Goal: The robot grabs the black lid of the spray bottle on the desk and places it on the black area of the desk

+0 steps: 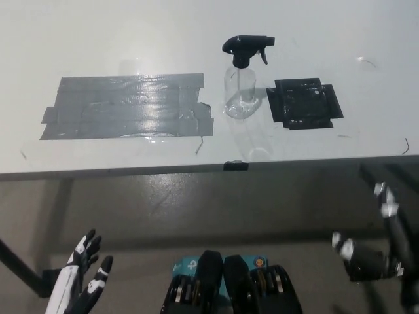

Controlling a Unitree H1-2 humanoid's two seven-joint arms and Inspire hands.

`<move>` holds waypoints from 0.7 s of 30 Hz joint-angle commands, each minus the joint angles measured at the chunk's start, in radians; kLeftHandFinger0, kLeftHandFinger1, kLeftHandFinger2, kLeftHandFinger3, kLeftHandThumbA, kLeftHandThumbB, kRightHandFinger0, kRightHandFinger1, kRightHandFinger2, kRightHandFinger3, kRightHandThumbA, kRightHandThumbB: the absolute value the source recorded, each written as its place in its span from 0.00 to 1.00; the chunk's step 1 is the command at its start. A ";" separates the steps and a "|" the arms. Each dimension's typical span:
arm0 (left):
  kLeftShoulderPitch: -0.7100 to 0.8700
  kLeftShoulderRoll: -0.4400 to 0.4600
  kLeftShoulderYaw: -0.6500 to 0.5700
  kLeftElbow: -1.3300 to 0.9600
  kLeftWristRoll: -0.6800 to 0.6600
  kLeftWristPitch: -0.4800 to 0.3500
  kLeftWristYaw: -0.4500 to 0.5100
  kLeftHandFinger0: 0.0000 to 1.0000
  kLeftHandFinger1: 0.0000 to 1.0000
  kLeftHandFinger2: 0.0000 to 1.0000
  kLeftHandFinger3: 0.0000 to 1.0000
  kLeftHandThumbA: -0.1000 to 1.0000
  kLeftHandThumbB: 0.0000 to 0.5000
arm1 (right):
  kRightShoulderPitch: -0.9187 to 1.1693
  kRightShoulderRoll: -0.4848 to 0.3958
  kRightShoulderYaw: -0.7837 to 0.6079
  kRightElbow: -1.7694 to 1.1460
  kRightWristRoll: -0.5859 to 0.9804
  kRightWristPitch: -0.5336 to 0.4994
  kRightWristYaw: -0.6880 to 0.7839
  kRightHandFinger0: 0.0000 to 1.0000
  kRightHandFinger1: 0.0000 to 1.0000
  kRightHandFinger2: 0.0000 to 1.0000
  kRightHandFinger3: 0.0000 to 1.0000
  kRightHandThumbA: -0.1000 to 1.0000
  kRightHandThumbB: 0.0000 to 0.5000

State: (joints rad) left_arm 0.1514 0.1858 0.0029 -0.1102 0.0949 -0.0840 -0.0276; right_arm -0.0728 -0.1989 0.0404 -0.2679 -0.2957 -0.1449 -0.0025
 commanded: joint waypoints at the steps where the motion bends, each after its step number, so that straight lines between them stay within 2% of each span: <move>1: -0.035 -0.007 -0.021 0.014 0.010 -0.015 -0.015 1.00 1.00 1.00 1.00 0.74 0.20 | -0.198 -0.045 0.006 -0.084 -0.110 0.158 0.080 1.00 1.00 1.00 1.00 0.85 0.67; 3: -0.041 -0.004 -0.032 0.074 0.039 -0.032 -0.005 1.00 1.00 1.00 1.00 0.73 0.18 | -0.300 -0.075 0.014 -0.071 -0.102 0.231 0.131 1.00 1.00 1.00 1.00 0.85 0.74; 4: -0.045 -0.001 -0.036 0.086 0.048 -0.031 -0.003 1.00 1.00 1.00 1.00 0.73 0.18 | -0.321 -0.082 0.014 -0.071 -0.098 0.251 0.141 1.00 1.00 1.00 1.00 0.85 0.74; 5: -0.041 0.006 -0.048 0.104 0.076 -0.018 -0.002 1.00 1.00 1.00 1.00 0.77 0.21 | -0.404 -0.110 0.019 -0.052 -0.073 0.312 0.189 1.00 1.00 1.00 1.00 0.84 0.77; 7: -0.040 0.005 -0.058 0.126 0.078 -0.037 -0.002 1.00 1.00 1.00 1.00 0.77 0.22 | -0.538 -0.139 0.022 0.004 -0.019 0.397 0.247 1.00 1.00 1.00 1.00 0.77 0.81; 9: -0.044 0.014 -0.068 0.137 0.085 -0.055 -0.006 1.00 1.00 1.00 1.00 0.78 0.22 | -0.649 -0.153 0.033 0.067 -0.004 0.445 0.282 1.00 1.00 1.00 1.00 0.76 0.84; 14: -0.041 0.014 -0.076 0.139 0.076 -0.065 -0.011 1.00 1.00 1.00 1.00 0.78 0.27 | -0.872 -0.163 0.063 0.320 0.067 0.451 0.369 1.00 1.00 1.00 1.00 0.72 0.87; 17: -0.063 0.014 -0.076 0.153 0.070 -0.071 -0.012 1.00 1.00 1.00 1.00 0.73 0.28 | -1.012 -0.149 0.066 0.503 0.118 0.457 0.427 1.00 1.00 1.00 1.00 0.67 0.93; 19: -0.064 0.015 -0.082 0.154 0.073 -0.075 -0.015 1.00 1.00 1.00 1.00 0.71 0.27 | -1.077 -0.151 0.092 0.586 0.094 0.466 0.454 1.00 1.00 1.00 1.00 0.72 0.91; 21: -0.066 0.016 -0.089 0.151 0.074 -0.076 -0.021 1.00 1.00 1.00 1.00 0.69 0.28 | -1.153 -0.142 0.111 0.685 0.089 0.476 0.485 1.00 1.00 1.00 1.00 0.73 0.94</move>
State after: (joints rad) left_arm 0.1105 0.1829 -0.0621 0.0453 0.1403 -0.0897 -0.0277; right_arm -0.9255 -0.3169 0.1055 0.1916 -0.2864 0.2005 0.2680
